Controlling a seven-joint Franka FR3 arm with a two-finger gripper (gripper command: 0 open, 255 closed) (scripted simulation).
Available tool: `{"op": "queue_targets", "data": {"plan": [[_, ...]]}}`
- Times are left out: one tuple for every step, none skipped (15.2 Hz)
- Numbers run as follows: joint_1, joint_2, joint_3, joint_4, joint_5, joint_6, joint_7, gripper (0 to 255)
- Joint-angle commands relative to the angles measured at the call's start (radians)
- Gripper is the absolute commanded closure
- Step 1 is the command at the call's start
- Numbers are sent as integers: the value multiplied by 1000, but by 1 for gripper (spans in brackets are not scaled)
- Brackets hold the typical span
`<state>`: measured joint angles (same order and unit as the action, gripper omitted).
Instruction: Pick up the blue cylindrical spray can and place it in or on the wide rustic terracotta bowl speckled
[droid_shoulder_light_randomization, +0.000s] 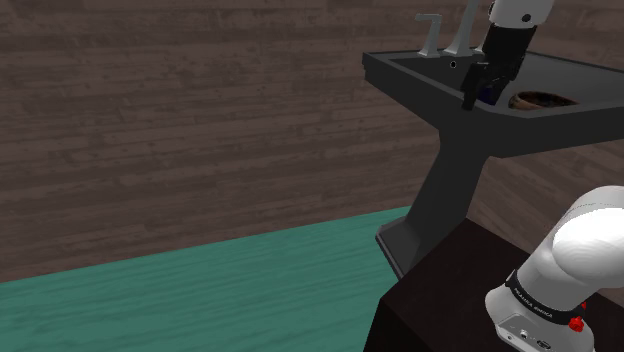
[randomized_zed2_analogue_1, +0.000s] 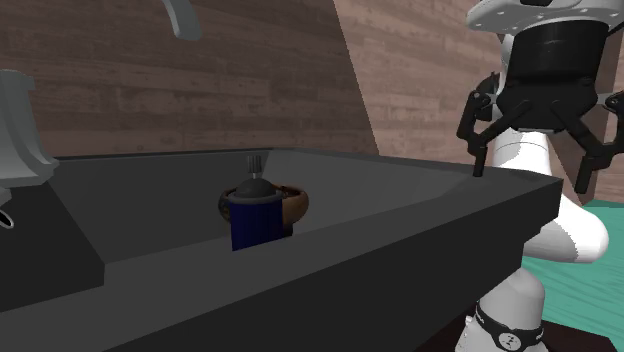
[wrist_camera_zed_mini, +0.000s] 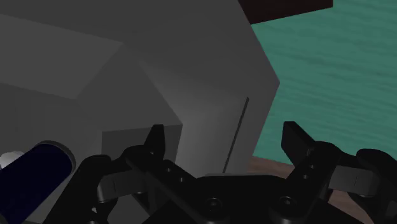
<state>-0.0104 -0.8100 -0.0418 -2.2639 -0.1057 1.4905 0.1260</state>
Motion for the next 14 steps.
{"op": "queue_targets", "data": {"plan": [[0, 0, 0, 0, 0, 0, 0, 0], [-8, -21, -18, -26, -19, 43, -14, 0], [-17, -41, -36, -51, -38, 87, -27, 0], [-29, -59, -53, -76, -55, 131, -42, 0], [-47, -75, -67, -99, -67, 177, -60, 0], [-74, -89, -77, -122, -74, 226, -83, 0], [-104, -101, -86, -144, -77, 275, -109, 0], [-144, -110, -90, -165, -72, 327, -142, 0], [-191, -115, -90, -186, -59, 381, -179, 0], [-240, -118, -88, -205, -41, 436, -220, 0], [-190, -139, -86, -175, 250, 299, -186, 0], [-194, -139, -84, -175, 253, 299, -189, 0], [-205, -144, -95, -192, 237, 337, -207, 0], [-217, -147, -106, -208, 222, 376, -226, 0]]}}
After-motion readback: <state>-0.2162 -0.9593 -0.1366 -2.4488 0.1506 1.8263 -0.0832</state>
